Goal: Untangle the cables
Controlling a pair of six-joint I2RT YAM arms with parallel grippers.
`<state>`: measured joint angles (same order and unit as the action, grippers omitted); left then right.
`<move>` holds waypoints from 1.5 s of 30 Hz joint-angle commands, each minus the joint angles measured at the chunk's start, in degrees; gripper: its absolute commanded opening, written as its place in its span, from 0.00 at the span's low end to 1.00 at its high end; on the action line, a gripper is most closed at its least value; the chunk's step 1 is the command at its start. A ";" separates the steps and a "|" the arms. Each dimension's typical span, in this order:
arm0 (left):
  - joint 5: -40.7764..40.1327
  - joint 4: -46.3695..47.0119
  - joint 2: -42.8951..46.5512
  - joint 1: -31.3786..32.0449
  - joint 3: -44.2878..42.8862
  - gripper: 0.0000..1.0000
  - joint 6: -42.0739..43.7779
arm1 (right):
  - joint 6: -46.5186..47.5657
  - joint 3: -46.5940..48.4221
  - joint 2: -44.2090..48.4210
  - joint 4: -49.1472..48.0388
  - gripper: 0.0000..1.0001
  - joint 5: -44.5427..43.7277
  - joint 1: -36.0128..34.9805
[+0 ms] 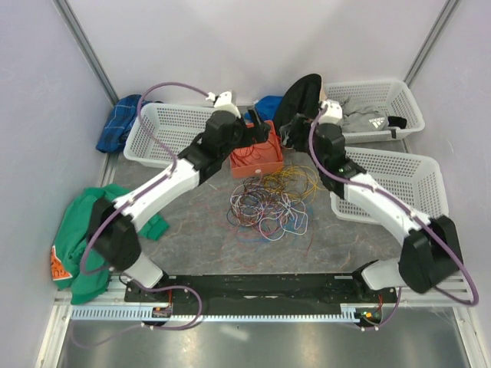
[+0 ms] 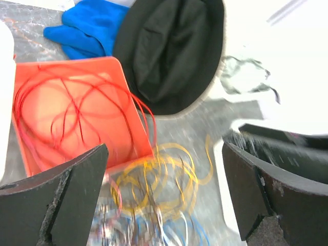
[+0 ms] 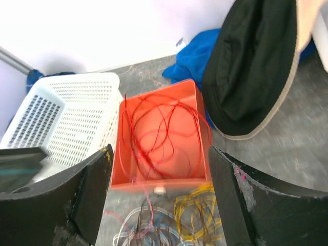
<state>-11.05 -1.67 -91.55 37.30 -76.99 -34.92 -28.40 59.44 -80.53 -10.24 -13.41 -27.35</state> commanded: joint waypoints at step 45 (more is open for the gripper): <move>-20.86 10.91 -1.38 11.04 23.98 0.02 2.04 | -5.96 -34.83 32.45 1.89 0.79 4.88 -1.56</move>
<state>-29.56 8.69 -101.93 47.88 -54.92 -34.24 -33.52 25.08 -49.06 -8.01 -8.91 -28.67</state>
